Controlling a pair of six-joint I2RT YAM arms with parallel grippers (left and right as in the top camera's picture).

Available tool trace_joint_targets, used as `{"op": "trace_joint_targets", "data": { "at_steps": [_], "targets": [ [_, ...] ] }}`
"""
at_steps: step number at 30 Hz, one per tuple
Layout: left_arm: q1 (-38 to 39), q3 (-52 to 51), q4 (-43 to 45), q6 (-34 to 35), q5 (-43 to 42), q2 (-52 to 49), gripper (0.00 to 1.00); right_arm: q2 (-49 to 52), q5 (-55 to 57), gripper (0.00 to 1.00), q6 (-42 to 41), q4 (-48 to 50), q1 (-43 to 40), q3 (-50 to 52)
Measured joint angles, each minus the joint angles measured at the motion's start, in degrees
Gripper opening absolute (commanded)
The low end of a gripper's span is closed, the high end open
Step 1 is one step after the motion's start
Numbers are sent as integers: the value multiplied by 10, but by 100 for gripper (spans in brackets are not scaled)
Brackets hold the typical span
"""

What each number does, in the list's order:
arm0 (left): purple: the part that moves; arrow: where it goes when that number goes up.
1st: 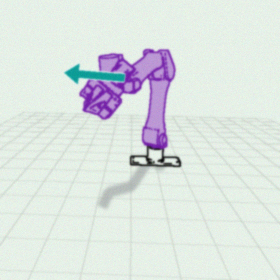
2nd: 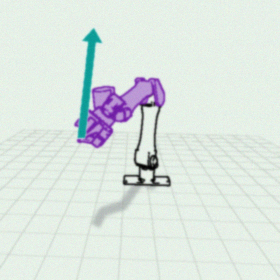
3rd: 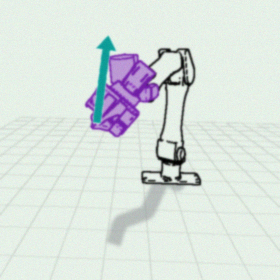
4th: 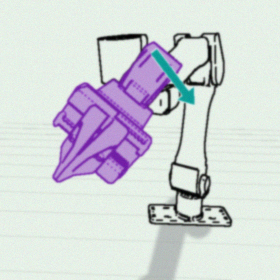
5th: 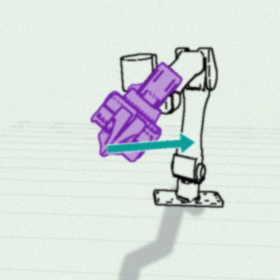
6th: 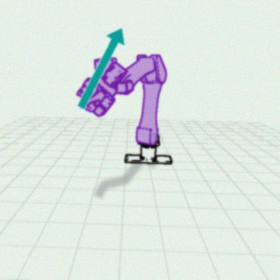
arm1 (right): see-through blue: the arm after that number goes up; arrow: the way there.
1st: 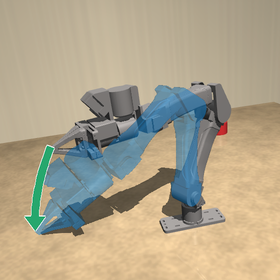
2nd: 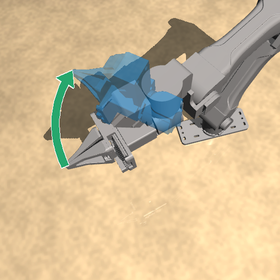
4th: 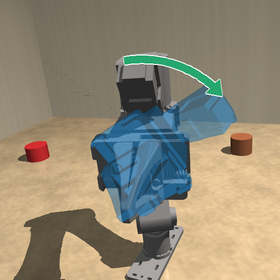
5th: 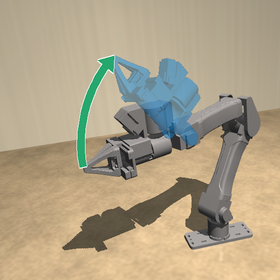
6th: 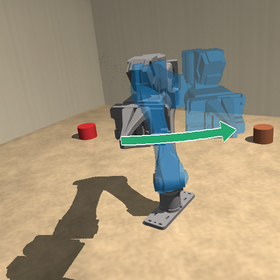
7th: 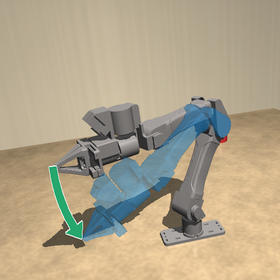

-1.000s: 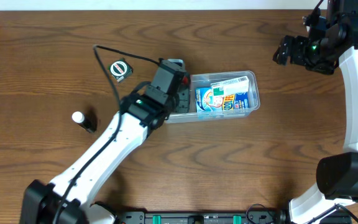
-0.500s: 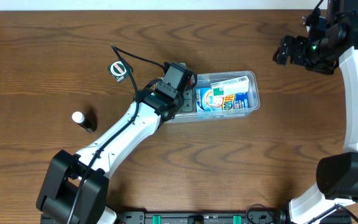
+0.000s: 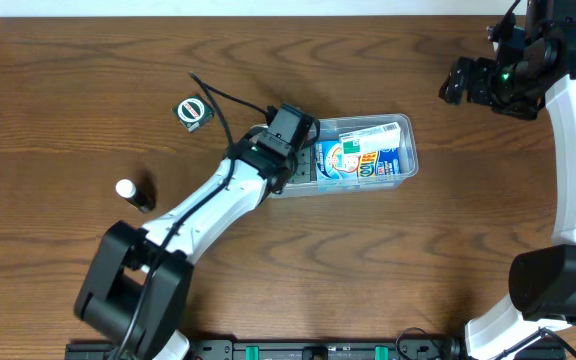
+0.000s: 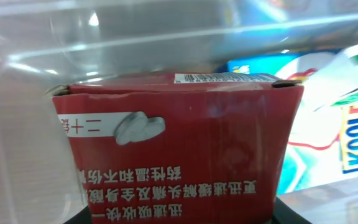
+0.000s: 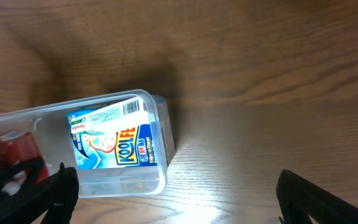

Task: Pack container
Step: 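Carry the red box into the container's left side and lower it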

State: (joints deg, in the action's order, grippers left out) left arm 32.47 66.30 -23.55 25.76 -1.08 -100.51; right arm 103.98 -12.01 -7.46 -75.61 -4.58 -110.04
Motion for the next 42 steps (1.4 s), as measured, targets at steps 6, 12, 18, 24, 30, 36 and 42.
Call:
{"op": "trace_joint_targets", "data": {
  "at_steps": [6,12,18,24,30,36,42],
  "targets": [
    [0,0,8,0,0,-6,46,0,0,99,0,0,0,0],
    [0,0,15,2,0,-6,61,0,0,99,0,0,0,0],
    [9,0,28,4,0,-6,64,0,0,99,0,0,0,0],
    [15,0,34,4,0,-6,64,0,0,99,0,0,0,0],
    [14,0,34,4,0,-6,64,0,0,99,0,0,0,0],
    [14,0,34,4,0,-6,65,0,0,99,0,0,0,0],
    [14,0,34,4,0,-6,76,0,0,99,0,0,0,0]
  ]
}}
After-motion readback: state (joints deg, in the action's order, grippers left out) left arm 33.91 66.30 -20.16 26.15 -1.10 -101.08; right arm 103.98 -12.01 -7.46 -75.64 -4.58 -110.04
